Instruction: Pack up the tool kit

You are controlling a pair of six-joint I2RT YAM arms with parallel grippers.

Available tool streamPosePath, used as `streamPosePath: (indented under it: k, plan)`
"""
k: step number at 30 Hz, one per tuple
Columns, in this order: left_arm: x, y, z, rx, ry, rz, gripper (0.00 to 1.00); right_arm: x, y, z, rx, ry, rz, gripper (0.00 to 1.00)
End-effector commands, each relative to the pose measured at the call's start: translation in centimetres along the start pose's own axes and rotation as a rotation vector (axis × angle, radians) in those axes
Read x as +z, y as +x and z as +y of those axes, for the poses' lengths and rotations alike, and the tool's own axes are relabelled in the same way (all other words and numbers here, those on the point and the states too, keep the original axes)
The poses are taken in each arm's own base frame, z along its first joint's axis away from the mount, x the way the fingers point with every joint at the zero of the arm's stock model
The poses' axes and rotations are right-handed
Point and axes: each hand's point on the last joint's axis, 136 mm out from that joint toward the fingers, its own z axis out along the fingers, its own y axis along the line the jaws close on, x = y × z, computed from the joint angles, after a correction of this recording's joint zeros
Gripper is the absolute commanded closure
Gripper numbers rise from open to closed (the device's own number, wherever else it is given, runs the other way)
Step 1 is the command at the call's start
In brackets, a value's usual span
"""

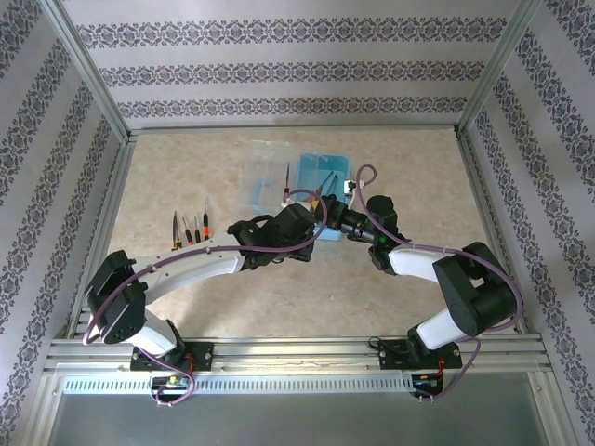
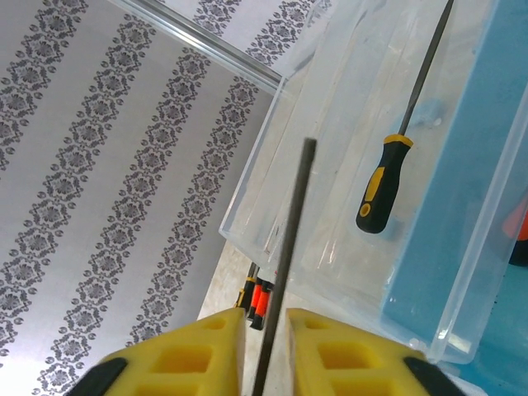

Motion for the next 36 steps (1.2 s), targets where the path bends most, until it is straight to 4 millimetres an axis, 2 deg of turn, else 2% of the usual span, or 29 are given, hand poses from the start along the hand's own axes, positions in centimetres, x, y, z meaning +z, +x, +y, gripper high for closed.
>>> streamPosePath:
  k: [1,9,10,12,17,21,25,28,32,36]
  plan:
    - [0.1,-0.3,-1.1,-0.002,0.031,-0.019,0.88,-0.1,0.2,0.7,-0.019,-0.037,0.002,0.82]
    - [0.2,-0.4,-1.1,-0.003,0.028,-0.022,0.82,-0.2,0.0,0.8,-0.019,-0.036,-0.007,0.88]
    - [0.2,-0.4,-1.1,-0.005,0.027,-0.023,0.8,-0.2,0.0,0.8,-0.019,-0.035,-0.008,0.89]
    - [0.1,-0.5,-1.1,-0.007,0.025,-0.027,0.63,-0.3,-0.1,0.8,-0.02,-0.035,-0.009,0.89]
    - [-0.7,-0.7,-1.1,0.002,0.039,-0.044,0.51,-0.4,-0.1,0.6,-0.018,-0.024,-0.01,0.88]
    - [-2.5,-0.7,0.0,0.003,0.022,-0.081,0.42,-0.6,-0.3,0.4,-0.023,-0.012,-0.019,0.88]
    - [-4.8,-0.2,3.2,-0.01,-0.066,-0.142,0.36,-0.7,-0.5,0.3,-0.027,-0.004,-0.022,0.88]
    - [-6.9,0.7,6.7,-0.064,-0.157,-0.216,0.32,-0.8,-0.5,0.1,-0.038,0.01,-0.025,0.88]
    - [-9.7,2.9,11.5,-0.184,-0.227,-0.331,0.26,-0.6,-0.4,0.4,-0.027,0.004,-0.009,0.88]
    - [-11.5,5.8,15.5,-0.275,-0.27,-0.361,0.26,-0.3,-0.7,0.7,-0.039,0.014,-0.009,0.89]
